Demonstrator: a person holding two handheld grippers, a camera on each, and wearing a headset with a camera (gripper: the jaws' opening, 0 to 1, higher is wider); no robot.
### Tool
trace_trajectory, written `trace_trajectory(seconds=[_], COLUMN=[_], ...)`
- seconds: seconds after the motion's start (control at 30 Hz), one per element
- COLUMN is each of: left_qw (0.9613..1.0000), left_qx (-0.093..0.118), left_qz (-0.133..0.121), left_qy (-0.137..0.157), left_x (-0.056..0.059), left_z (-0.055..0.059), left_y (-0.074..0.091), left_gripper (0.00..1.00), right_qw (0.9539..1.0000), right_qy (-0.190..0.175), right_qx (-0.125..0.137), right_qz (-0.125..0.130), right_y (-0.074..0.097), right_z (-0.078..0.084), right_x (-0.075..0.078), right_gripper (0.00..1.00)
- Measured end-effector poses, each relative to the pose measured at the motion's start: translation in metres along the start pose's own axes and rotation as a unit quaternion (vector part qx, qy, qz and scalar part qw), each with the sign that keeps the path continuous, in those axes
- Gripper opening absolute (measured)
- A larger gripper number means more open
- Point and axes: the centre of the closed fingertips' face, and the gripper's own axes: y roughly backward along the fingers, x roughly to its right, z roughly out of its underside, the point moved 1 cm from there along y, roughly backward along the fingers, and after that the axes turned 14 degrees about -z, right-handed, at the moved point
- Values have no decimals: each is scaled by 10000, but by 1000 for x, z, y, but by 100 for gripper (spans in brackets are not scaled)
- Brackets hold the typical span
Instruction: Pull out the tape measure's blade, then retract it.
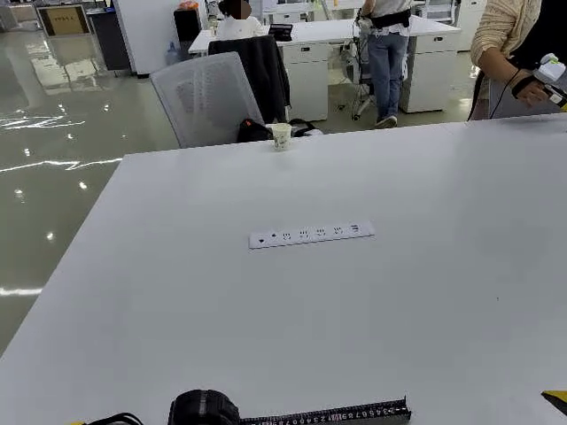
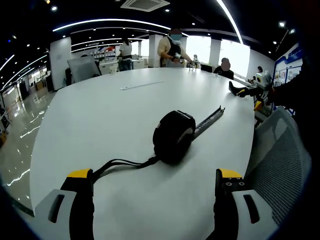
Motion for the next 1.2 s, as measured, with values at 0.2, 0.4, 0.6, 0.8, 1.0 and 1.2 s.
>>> trace_trajectory(seconds=[0.2,0.4,0.6,0.8,1.0,1.2], left_qw=[9999,9998,9999,9998,9996,9994], left_qx=[-127,-172,-127,-166,-203,-247], left_qz=[43,88,94,134,197,251], left_qy=[37,7,30,35,-95,-30], left_x=[2,1,-1,4,9,14], left_z=[0,-1,-7,-7,-7,-18], left_y=[0,1,2,4,6,4], left_gripper=[99,99,99,99,99,99], right_qw=[9999,10000,9999,9999,9998,9997], right_qy=[18,13,-12,-18,-45,101], right_qx=[118,-12,-129,-122,-182,-220], right_qz=[8,38,-7,-54,-76,-59], right_y=[1,1,1,-1,-1,1], right_z=[-3,4,8,8,12,3], right_x=[-4,-3,-6,-9,-9,-2], right_gripper=[99,99,99,99,99,99])
